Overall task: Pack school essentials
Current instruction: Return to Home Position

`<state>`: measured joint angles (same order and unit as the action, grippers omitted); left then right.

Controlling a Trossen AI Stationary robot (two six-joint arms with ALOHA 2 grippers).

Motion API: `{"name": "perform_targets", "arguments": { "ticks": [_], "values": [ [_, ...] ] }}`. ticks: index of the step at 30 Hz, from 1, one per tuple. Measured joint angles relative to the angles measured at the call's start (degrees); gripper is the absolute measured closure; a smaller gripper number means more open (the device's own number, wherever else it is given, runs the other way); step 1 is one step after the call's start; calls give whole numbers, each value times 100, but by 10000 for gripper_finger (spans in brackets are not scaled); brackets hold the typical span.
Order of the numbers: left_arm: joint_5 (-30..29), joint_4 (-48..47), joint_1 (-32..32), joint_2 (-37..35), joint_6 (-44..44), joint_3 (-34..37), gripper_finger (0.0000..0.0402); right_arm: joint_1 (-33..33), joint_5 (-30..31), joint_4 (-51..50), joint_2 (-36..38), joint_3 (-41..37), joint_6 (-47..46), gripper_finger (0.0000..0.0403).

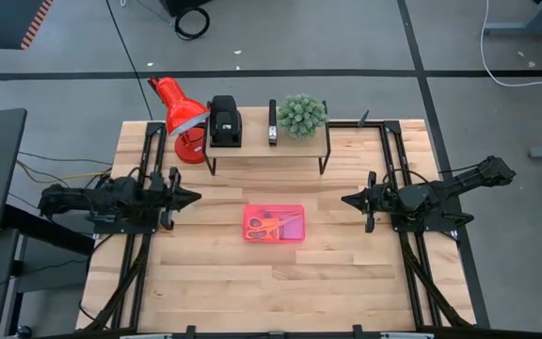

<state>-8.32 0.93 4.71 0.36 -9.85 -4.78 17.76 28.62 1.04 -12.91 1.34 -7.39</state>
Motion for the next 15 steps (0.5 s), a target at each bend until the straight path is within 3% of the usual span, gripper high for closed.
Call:
{"name": "perform_targets", "arguments": {
  "ticks": [2, 15],
  "values": [
    [-1, 895, 0, -3, -18, 425, 397, 0, 0, 0, 0, 0, -6, 397],
    [-105, 921, -4, 107, 319, 429, 393, 0, -2, -2, -13, 0, -9, 397]
  ]
}}
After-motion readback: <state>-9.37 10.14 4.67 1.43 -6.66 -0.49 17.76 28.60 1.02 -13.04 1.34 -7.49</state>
